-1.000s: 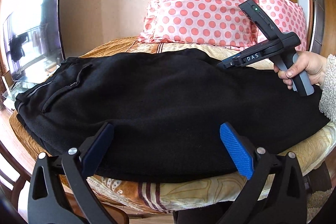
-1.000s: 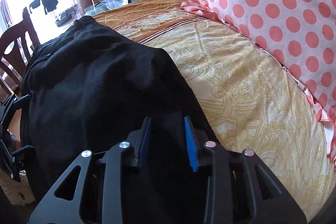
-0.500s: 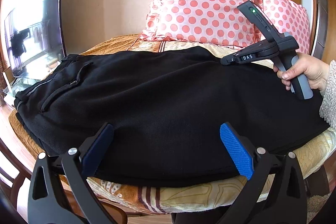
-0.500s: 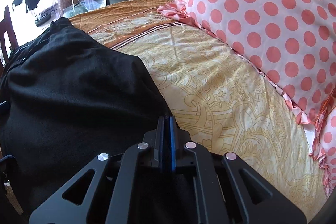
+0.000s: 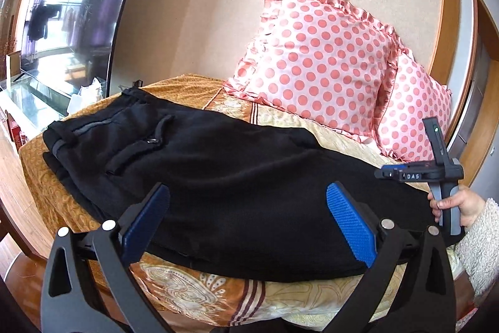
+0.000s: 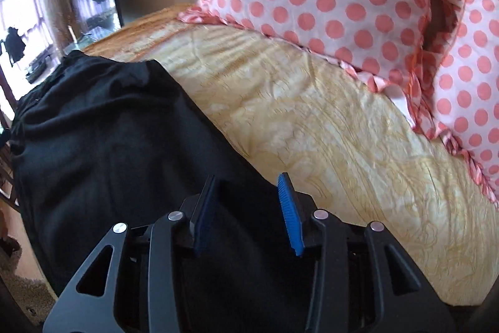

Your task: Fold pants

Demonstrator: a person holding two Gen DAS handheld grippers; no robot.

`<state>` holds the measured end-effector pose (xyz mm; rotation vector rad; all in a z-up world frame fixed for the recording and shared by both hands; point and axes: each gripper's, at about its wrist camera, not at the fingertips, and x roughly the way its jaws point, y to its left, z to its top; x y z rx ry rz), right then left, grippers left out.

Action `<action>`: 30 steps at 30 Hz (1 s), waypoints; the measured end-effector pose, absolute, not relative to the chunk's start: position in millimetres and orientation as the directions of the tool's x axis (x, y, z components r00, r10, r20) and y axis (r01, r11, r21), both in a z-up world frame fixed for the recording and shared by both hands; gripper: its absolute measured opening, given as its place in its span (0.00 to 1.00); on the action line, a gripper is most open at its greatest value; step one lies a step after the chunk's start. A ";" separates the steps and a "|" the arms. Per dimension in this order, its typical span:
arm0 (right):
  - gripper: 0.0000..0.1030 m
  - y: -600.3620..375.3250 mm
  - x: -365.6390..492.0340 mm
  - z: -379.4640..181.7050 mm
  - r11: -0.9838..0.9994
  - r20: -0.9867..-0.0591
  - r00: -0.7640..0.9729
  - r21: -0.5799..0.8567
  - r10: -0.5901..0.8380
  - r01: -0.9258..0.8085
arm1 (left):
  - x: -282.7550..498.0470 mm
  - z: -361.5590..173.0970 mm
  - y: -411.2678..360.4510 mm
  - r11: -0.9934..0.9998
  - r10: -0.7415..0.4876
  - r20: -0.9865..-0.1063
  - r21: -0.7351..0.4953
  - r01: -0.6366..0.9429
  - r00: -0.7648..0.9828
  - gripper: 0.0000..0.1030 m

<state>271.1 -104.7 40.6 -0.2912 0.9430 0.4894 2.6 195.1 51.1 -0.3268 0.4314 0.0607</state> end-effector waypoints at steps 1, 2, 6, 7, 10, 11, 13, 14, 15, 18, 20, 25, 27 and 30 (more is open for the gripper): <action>0.40 -114.6 277.9 33.2 0.885 -0.847 0.484 -0.036 0.220 -0.465 | 2.5 52.8 195.8 0.948 -0.004 -0.420 -0.291 -0.131 0.907 0.98; 0.40 -127.3 281.4 32.9 0.903 -0.838 0.489 0.009 0.241 -0.430 | 2.6 54.2 197.2 0.949 0.005 -0.422 -0.285 -0.138 0.906 0.98; 0.40 -156.1 269.6 49.4 0.951 -0.789 0.591 -0.031 0.166 -0.308 | 0.5 56.4 201.1 0.948 0.013 -0.432 -0.281 -0.149 0.902 0.98; 0.40 -156.3 259.2 56.0 0.940 -0.771 0.594 0.019 0.231 -0.341 | 1.6 57.2 202.2 0.948 0.006 -0.434 -0.285 -0.144 0.901 0.98; 0.42 -133.3 211.8 69.0 0.857 -0.701 0.577 0.093 0.418 -0.507 | 9.4 62.1 201.3 0.949 -0.035 -0.429 -0.298 -0.105 0.903 0.98; 0.42 -119.1 196.2 70.2 0.827 -0.691 0.567 0.079 0.447 -0.556 | 13.1 63.8 199.5 0.951 -0.045 -0.428 -0.294 -0.093 0.903 0.98; 0.49 -95.2 167.9 65.6 0.776 -0.685 0.553 0.031 0.475 -0.630 | 21.7 65.0 194.9 0.960 -0.050 -0.432 -0.270 -0.077 0.900 0.98; 0.58 -83.5 156.5 61.8 0.755 -0.686 0.549 0.003 0.478 -0.655 | 27.0 63.7 192.9 0.964 -0.044 -0.445 -0.256 -0.080 0.894 0.98; 0.60 -74.0 146.9 56.7 0.740 -0.692 0.548 -0.030 0.470 -0.672 | 31.1 60.8 191.6 0.966 -0.038 -0.460 -0.245 -0.086 0.887 0.98; 0.60 -57.4 125.6 34.0 0.704 -0.730 0.542 -0.118 0.417 -0.701 | 38.1 46.7 190.8 0.964 -0.029 -0.520 -0.240 -0.113 0.854 0.98; 0.59 -63.2 119.3 30.9 0.718 -0.721 0.543 -0.092 0.430 -0.690 | 41.8 32.5 191.3 0.964 -0.010 -0.582 -0.222 -0.147 0.813 0.98; 0.59 -107.1 121.7 37.5 0.799 -0.710 0.514 0.115 0.482 -0.591 | 39.9 21.1 177.0 0.985 0.070 -0.597 -0.088 -0.152 0.799 0.98; 0.60 -152.0 122.0 50.2 0.853 -0.655 0.572 0.235 0.493 -0.465 | 38.5 20.5 177.7 0.984 0.073 -0.591 -0.090 -0.155 0.804 0.98; 0.75 -253.8 115.5 67.7 0.874 -0.557 0.711 0.453 0.429 -0.172 | 36.0 20.1 180.0 0.983 0.065 -0.581 -0.104 -0.153 0.812 0.98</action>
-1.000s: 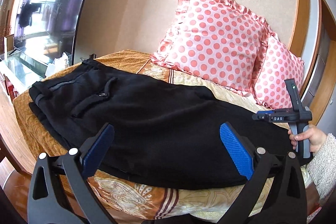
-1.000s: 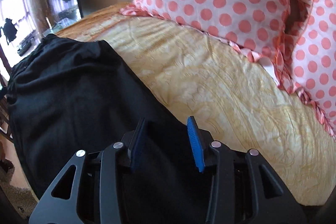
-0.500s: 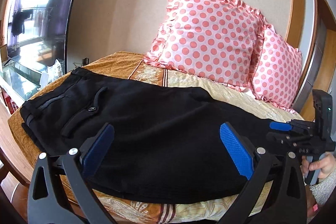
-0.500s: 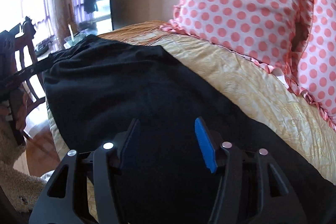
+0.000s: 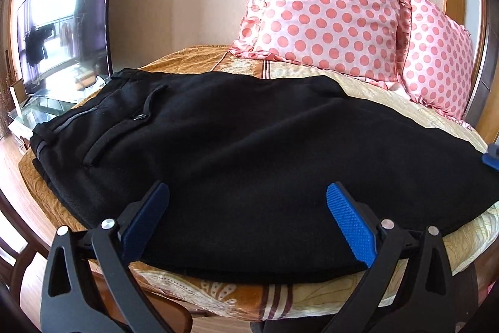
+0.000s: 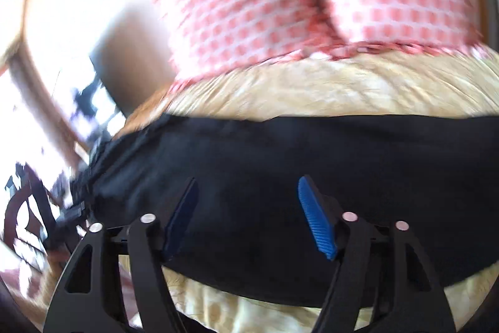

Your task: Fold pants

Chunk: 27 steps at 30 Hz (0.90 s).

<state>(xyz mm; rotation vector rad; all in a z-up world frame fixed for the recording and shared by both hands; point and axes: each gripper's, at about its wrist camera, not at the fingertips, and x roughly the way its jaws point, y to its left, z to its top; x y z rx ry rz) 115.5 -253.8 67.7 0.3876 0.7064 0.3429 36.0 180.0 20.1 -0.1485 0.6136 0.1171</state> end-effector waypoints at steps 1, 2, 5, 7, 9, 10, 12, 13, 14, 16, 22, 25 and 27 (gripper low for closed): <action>0.82 -289.4 109.2 71.4 0.864 -0.544 0.753 0.500 0.370 -0.063 | 35.3 19.9 179.6 0.983 0.066 -0.578 -0.103 -0.153 0.813 0.98; 0.82 -324.5 101.7 74.1 0.852 -0.550 0.781 0.522 0.295 0.046 | 35.0 20.0 179.3 0.983 0.068 -0.577 -0.099 -0.153 0.814 0.98; 0.78 -411.9 69.8 80.0 0.796 -0.550 0.832 0.533 0.068 0.287 | 35.2 19.8 177.9 0.984 0.078 -0.575 -0.087 -0.156 0.815 0.98; 0.69 -460.2 53.4 78.5 0.737 -0.573 0.816 0.516 -0.080 0.436 | 34.8 19.8 178.1 0.984 0.080 -0.572 -0.086 -0.157 0.816 0.98; 0.54 -504.2 38.1 69.5 0.650 -0.587 0.786 0.524 -0.192 0.550 | 35.2 20.1 178.3 0.984 0.079 -0.572 -0.088 -0.157 0.816 0.98; 0.48 -521.2 30.8 65.0 0.622 -0.581 0.783 0.533 -0.223 0.573 | 35.3 20.1 178.4 0.984 0.079 -0.573 -0.089 -0.157 0.816 0.98; 0.47 -547.2 31.3 58.9 0.609 -0.601 0.753 0.501 -0.268 0.616 | 36.0 20.4 177.9 0.984 0.082 -0.577 -0.083 -0.158 0.813 0.98; 0.47 -556.4 38.3 56.7 0.629 -0.613 0.747 0.480 -0.259 0.612 | 36.4 20.4 177.8 0.984 0.084 -0.580 -0.079 -0.159 0.810 0.98; 0.47 -561.8 50.9 55.0 0.661 -0.626 0.746 0.463 -0.228 0.591 | 37.4 20.9 177.5 0.984 0.086 -0.583 -0.076 -0.159 0.808 0.98; 0.47 -563.5 80.2 54.6 0.739 -0.652 0.746 0.432 -0.140 0.516 | 38.8 21.3 176.8 0.985 0.090 -0.590 -0.069 -0.161 0.803 0.98; 0.47 -536.2 163.6 57.7 0.908 -0.735 0.662 0.164 -0.148 0.386 | 43.4 21.9 175.4 0.980 0.113 -0.609 -0.063 -0.190 0.785 0.98; 0.47 -546.3 188.3 49.1 0.900 -0.762 0.633 0.169 -0.139 0.402 | 46.2 22.1 174.2 0.976 0.131 -0.616 -0.059 -0.211 0.777 0.98; 0.47 -550.8 199.5 41.3 0.904 -0.791 0.597 0.151 -0.133 0.401 | 47.7 21.7 173.0 0.973 0.145 -0.620 -0.050 -0.224 0.771 0.98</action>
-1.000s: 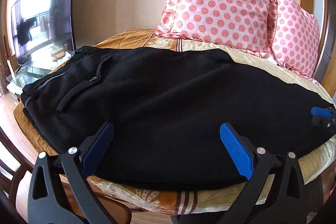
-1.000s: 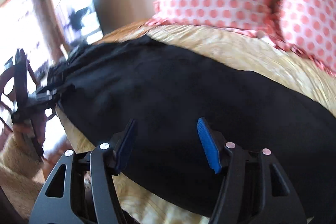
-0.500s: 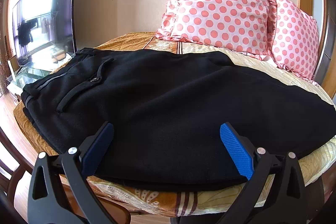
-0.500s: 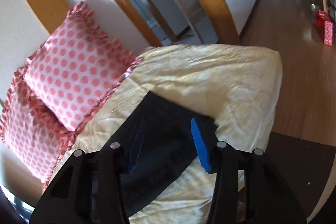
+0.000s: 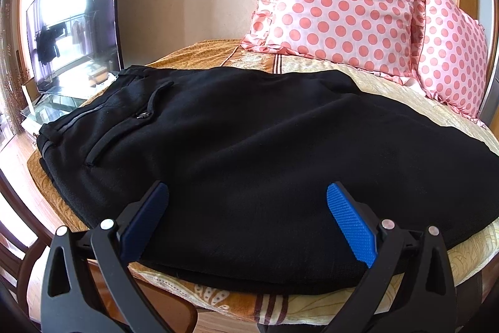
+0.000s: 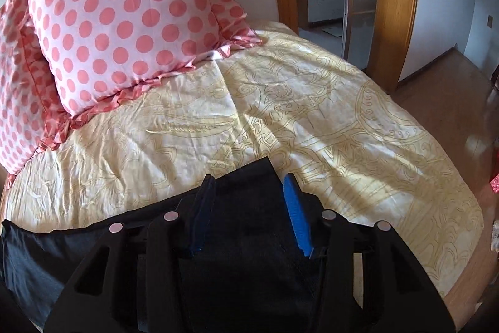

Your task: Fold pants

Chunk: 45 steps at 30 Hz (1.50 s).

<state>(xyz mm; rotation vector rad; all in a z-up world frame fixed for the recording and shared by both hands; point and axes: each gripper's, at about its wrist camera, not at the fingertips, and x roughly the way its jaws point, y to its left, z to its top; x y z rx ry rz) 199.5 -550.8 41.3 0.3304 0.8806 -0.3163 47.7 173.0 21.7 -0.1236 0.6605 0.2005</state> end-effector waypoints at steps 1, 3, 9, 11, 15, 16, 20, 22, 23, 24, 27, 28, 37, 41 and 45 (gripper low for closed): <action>0.47 -550.5 204.1 37.2 0.907 -0.805 0.577 0.131 -0.139 0.401 | 48.4 21.6 172.2 0.972 0.152 -0.621 -0.046 -0.229 0.769 0.98; 0.47 -549.7 207.9 31.3 0.912 -0.819 0.555 0.108 -0.144 0.396 | 49.8 21.3 171.7 0.970 0.163 -0.623 -0.040 -0.239 0.765 0.98; 0.15 -542.6 206.8 21.6 0.928 -0.810 0.556 0.041 -0.186 0.371 | 54.6 20.4 169.8 0.964 0.189 -0.627 -0.026 -0.264 0.755 0.98; 0.09 -543.8 204.6 23.1 0.925 -0.803 0.569 0.058 -0.181 0.376 | 55.1 20.2 169.9 0.963 0.193 -0.629 -0.025 -0.268 0.753 0.98; 0.08 -541.8 196.8 37.8 0.920 -0.749 0.629 0.071 -0.206 0.386 | 55.6 20.4 170.4 0.964 0.191 -0.630 -0.025 -0.265 0.753 0.98; 0.08 -540.1 197.5 41.9 0.922 -0.733 0.645 0.064 -0.215 0.381 | 55.8 20.3 170.5 0.964 0.192 -0.630 -0.024 -0.266 0.753 0.98; 0.08 -538.2 211.2 37.5 0.927 -0.740 0.630 0.020 -0.238 0.374 | 56.2 20.1 170.5 0.963 0.196 -0.630 -0.022 -0.269 0.752 0.98; 0.09 -540.3 220.9 21.5 0.926 -0.787 0.570 -0.004 -0.236 0.378 | 56.3 20.4 170.7 0.963 0.194 -0.631 -0.023 -0.268 0.751 0.98; 0.14 -540.5 222.3 17.0 0.924 -0.796 0.555 -0.015 -0.242 0.381 | 56.5 20.4 170.9 0.963 0.193 -0.632 -0.023 -0.267 0.751 0.98; 0.19 -540.3 220.9 18.6 0.921 -0.789 0.557 -0.028 -0.259 0.388 | 56.7 20.4 171.0 0.964 0.191 -0.632 -0.024 -0.266 0.751 0.98; 0.53 -545.3 210.1 32.6 0.878 -0.761 0.528 -0.113 -0.377 0.465 | 56.7 20.9 171.1 0.964 0.190 -0.631 -0.024 -0.264 0.752 0.98; 0.53 -548.5 200.4 41.2 0.866 -0.744 0.538 -0.109 -0.397 0.488 | 56.3 20.6 171.0 0.965 0.189 -0.630 -0.024 -0.263 0.753 0.98; 0.53 -578.2 60.3 47.5 0.678 -0.718 0.677 0.417 -0.163 0.605 | 53.6 19.8 170.4 0.966 0.185 -0.614 -0.028 -0.255 0.768 0.98; 0.52 -581.2 37.6 30.7 0.615 -0.723 0.680 0.483 -0.121 0.623 | 53.1 19.7 170.7 0.970 0.175 -0.610 -0.029 -0.242 0.773 0.98; 0.52 -581.0 42.3 18.2 0.592 -0.719 0.692 0.533 -0.060 0.605 | 51.9 19.6 170.8 0.972 0.166 -0.606 -0.031 -0.232 0.778 0.98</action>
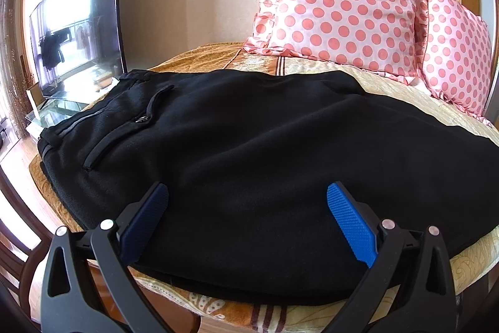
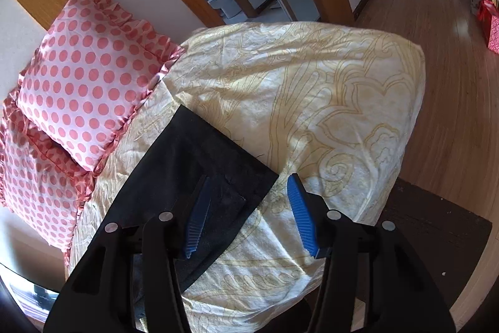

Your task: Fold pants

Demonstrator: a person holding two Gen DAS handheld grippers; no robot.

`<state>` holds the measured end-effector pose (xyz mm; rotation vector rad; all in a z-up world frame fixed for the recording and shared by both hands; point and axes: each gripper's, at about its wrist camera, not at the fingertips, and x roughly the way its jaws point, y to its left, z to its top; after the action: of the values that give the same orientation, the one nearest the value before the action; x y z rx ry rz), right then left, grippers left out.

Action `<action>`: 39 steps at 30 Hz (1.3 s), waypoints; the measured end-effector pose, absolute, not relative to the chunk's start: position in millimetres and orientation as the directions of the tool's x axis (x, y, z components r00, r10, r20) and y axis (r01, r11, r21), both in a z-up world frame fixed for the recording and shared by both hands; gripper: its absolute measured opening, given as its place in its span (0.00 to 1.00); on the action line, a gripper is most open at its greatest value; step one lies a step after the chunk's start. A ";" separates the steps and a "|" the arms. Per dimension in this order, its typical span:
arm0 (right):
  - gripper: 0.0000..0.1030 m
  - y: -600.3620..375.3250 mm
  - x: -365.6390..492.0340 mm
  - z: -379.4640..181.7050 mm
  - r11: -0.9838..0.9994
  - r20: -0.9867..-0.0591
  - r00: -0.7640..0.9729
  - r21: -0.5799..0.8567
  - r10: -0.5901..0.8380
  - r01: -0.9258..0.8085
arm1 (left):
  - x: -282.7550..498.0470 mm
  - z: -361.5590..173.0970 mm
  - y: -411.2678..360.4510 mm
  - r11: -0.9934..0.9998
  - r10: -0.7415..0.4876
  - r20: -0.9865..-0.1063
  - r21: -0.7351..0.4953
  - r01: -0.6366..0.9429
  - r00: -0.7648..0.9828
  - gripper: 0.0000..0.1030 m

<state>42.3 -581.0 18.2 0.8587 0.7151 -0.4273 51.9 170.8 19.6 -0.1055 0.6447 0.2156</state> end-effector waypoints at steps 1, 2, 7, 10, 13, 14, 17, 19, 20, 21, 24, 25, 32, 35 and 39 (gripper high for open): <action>0.51 -580.5 44.2 15.8 0.587 -0.721 0.691 0.535 -0.057 0.607 | 51.6 19.7 170.9 0.973 0.164 -0.606 -0.032 -0.229 0.779 0.98; 0.51 -579.3 44.2 15.2 0.586 -0.716 0.695 0.536 -0.065 0.608 | 51.5 19.9 171.2 0.973 0.160 -0.606 -0.035 -0.227 0.779 0.98; 0.44 -576.5 42.2 8.0 0.545 -0.672 0.740 0.617 -0.012 0.568 | 51.2 20.1 171.5 0.974 0.155 -0.605 -0.039 -0.223 0.781 0.98; 0.43 -576.8 38.1 3.8 0.501 -0.635 0.772 0.675 0.020 0.542 | 50.9 20.0 171.5 0.973 0.157 -0.604 -0.039 -0.226 0.781 0.98; 0.42 -574.4 38.7 -4.4 0.446 -0.579 0.810 0.751 0.091 0.487 | 50.9 20.0 170.9 0.974 0.156 -0.604 -0.039 -0.225 0.781 0.98; 0.42 -571.7 38.9 -2.8 0.456 -0.581 0.810 0.745 0.083 0.487 | 50.8 20.0 170.9 0.973 0.156 -0.604 -0.040 -0.225 0.781 0.98; 0.42 -568.3 42.4 -0.3 0.472 -0.578 0.812 0.738 0.075 0.482 | 50.6 20.0 170.9 0.974 0.157 -0.604 -0.039 -0.225 0.782 0.98; 0.36 -569.1 45.4 0.2 0.472 -0.574 0.816 0.738 0.065 0.482 | 50.6 20.1 171.1 0.974 0.156 -0.603 -0.039 -0.225 0.782 0.98; 0.29 -568.6 47.8 0.3 0.482 -0.577 0.815 0.729 0.052 0.486 | 50.6 20.1 170.9 0.974 0.157 -0.603 -0.039 -0.225 0.782 0.98; 0.28 -568.1 52.0 0.0 0.502 -0.589 0.807 0.711 0.042 0.492 | 50.8 20.1 170.9 0.974 0.156 -0.602 -0.039 -0.225 0.783 0.98; 0.22 -567.6 53.8 -3.4 0.494 -0.607 0.795 0.698 0.021 0.519 | 50.1 20.1 170.8 0.974 0.154 -0.603 -0.040 -0.223 0.783 0.98; 0.17 -568.2 52.7 -4.2 0.483 -0.610 0.793 0.699 0.016 0.528 | 49.8 20.3 170.7 0.974 0.153 -0.603 -0.040 -0.221 0.783 0.98; 0.06 -552.5 51.4 22.9 0.552 -0.521 0.853 0.708 -0.012 0.441 | 49.2 20.4 170.5 0.975 0.151 -0.601 -0.041 -0.219 0.785 0.98; 0.06 -528.7 63.3 54.9 0.634 -0.458 0.888 0.695 0.028 0.338 | 48.9 20.2 169.8 0.975 0.151 -0.599 -0.040 -0.217 0.786 0.98; 0.06 -472.2 90.0 94.2 0.722 -0.380 0.911 0.674 0.160 0.154 | 48.2 20.5 169.8 0.975 0.152 -0.597 -0.042 -0.220 0.788 0.98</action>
<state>90.0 -472.2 94.2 0.7704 0.4356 0.0031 48.2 169.8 20.5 -0.1112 0.6331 0.2009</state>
